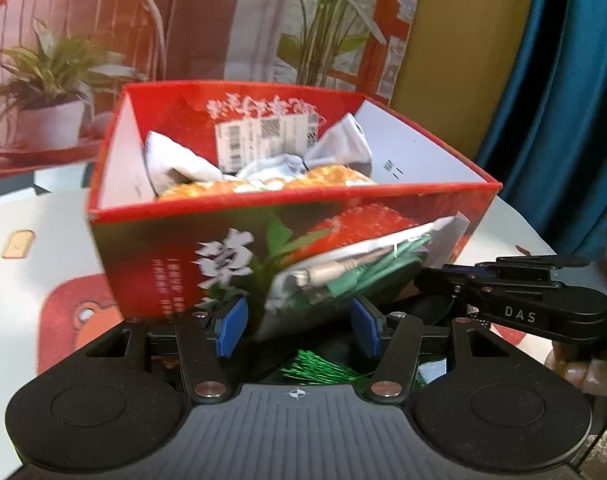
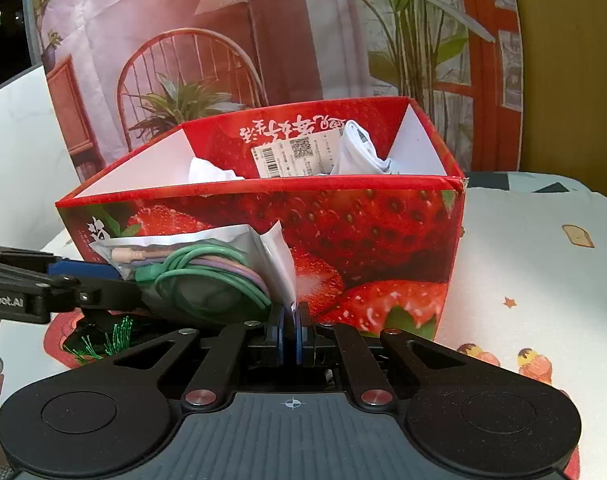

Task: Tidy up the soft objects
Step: 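Lift the bagged green cable with both grippers and carry it over the box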

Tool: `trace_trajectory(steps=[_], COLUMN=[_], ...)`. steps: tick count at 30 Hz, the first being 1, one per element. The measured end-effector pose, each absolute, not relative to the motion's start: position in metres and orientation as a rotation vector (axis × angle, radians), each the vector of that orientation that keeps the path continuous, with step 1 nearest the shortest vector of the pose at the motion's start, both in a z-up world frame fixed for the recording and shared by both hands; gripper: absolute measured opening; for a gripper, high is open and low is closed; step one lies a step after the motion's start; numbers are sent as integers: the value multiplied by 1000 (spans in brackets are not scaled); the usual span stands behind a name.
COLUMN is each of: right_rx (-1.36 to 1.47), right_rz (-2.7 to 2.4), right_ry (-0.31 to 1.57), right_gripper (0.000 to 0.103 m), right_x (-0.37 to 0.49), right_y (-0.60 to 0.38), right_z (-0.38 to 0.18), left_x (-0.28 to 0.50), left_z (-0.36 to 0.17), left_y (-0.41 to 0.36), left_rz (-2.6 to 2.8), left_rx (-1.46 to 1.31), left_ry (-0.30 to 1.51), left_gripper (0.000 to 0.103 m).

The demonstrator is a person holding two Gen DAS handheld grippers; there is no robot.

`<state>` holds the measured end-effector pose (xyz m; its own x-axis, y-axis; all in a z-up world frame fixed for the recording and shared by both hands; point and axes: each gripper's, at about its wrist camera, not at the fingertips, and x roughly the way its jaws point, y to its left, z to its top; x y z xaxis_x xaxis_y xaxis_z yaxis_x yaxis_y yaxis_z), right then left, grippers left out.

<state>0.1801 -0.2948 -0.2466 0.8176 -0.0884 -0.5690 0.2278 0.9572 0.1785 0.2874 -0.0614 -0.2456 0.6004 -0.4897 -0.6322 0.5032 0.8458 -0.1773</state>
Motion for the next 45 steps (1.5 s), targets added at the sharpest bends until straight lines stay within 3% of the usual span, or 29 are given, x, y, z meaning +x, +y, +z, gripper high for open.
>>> trace_trajectory(steps=[14,27,35,45], right_rx=[204,139,150,313], right_rz=[-124,-69,-60,-84], right_ry=[521,376,417,650], right_gripper=[3,2,2,2], right_x=[171,181,218,262], right_y=[-288,-288,-302,-337], right_z=[-219,-150,-142,-170], left_x=[270,278,317,375], left_z=[-210,-144,-143,-182], left_y=[-57,-50,-56,-71], left_rz=[-587,-572,-568,-538], left_rx=[21,-36,-83,-112], left_ry=[619,463,525,775], left_gripper=[39,39,39,39])
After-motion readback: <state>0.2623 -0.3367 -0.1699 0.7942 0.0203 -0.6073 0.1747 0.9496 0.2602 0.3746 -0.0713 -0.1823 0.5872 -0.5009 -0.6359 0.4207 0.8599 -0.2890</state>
